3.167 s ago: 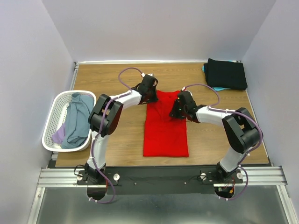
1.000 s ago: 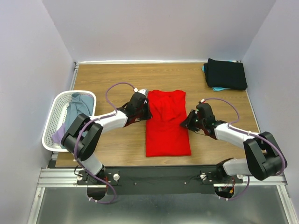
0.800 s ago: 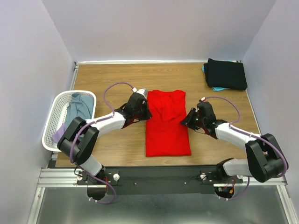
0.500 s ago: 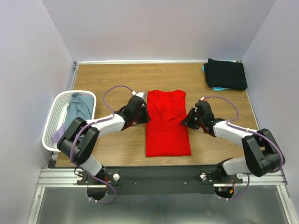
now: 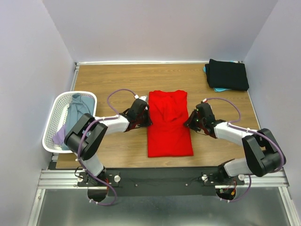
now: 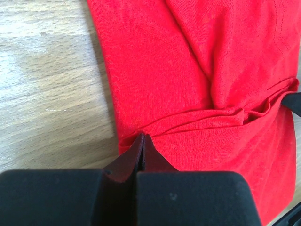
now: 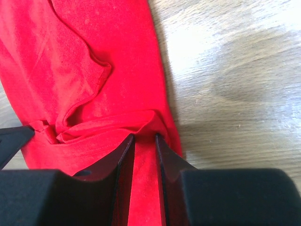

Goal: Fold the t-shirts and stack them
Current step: Fold the tshirt

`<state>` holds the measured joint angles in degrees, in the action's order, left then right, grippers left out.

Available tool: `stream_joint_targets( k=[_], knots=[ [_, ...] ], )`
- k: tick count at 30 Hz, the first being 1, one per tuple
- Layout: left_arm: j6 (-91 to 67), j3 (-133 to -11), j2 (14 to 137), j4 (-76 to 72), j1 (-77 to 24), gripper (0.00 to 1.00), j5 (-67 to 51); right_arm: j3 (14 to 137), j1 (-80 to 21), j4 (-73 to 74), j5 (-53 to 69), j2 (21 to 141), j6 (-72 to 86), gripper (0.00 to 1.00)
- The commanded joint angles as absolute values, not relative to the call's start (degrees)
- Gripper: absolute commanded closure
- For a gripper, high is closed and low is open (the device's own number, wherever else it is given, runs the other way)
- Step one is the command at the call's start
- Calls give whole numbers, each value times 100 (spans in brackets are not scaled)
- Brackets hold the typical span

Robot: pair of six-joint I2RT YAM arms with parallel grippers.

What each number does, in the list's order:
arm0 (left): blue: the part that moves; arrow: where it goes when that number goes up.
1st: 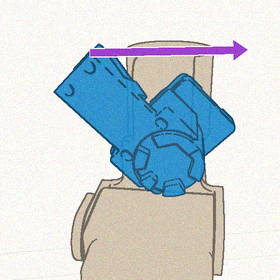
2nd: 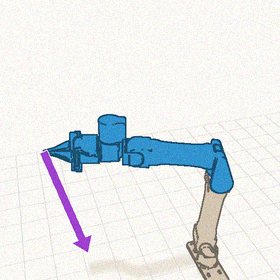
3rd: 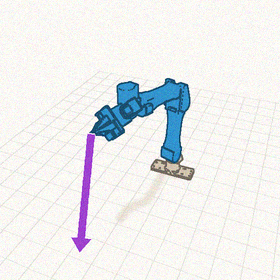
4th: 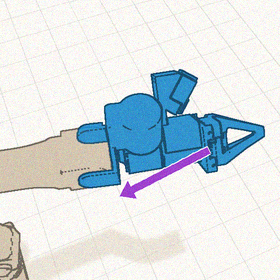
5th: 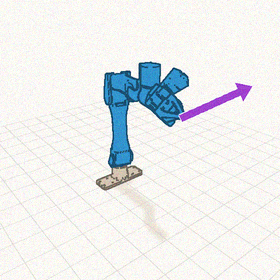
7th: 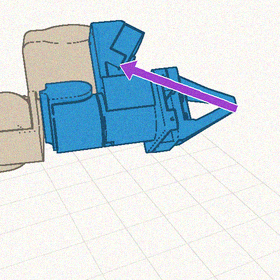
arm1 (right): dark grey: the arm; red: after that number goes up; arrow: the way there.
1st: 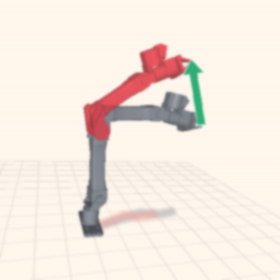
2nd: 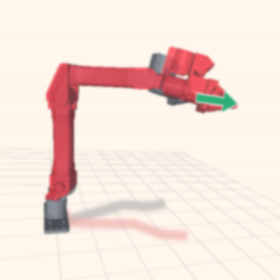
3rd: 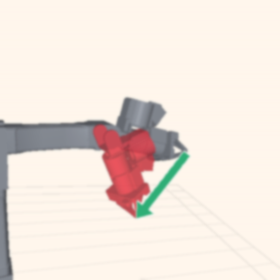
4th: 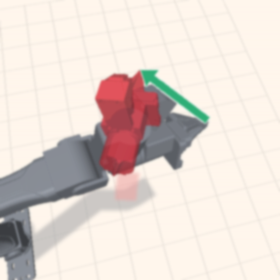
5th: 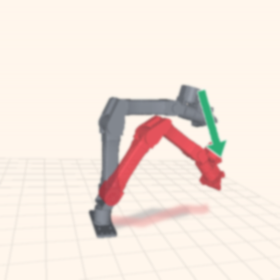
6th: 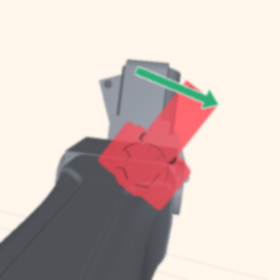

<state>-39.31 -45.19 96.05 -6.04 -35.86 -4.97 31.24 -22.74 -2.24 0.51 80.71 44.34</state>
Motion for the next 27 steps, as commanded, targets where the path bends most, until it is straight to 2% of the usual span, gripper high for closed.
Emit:
stream_joint_targets(
  k=[1, 5, 8, 10, 14, 19, 23, 27],
  knots=[
    [-3867, -4517, 9598, -554, -3551, 100, -264, 3049, -2215, 236, -255, 7911, 4298, 69],
    [-3762, -4675, 9168, -413, -3410, 99, -255, 3383, -2224, 720, -272, 7542, 4228, 68],
    [-3718, -4763, 8746, -194, -3331, 91, -185, 3682, -2215, 1299, -369, 7225, 4175, 62],
    [-3709, -4773, 8447, -9, -3322, 89, -150, 3762, -2224, 1572, -334, 7059, 4192, 60],
    [-3936, -4545, 8008, 482, -3497, 84, 174, 3578, -2215, 2134, 208, 6602, 4280, 57],
    [-4552, -4237, 7542, 1317, -4270, 80, 720, 3200, -2241, 2926, 641, 6136, 4394, 57],
    [-4965, -3833, 7173, 1678, -4544, 78, 598, 2822, -2276, 3506, 808, 5547, 4596, 57],
    [-5220, -3403, 6786, 1916, -4702, 71, 335, 2471, -2329, 3919, 975, 5002, 4833, 56]
  ],
)
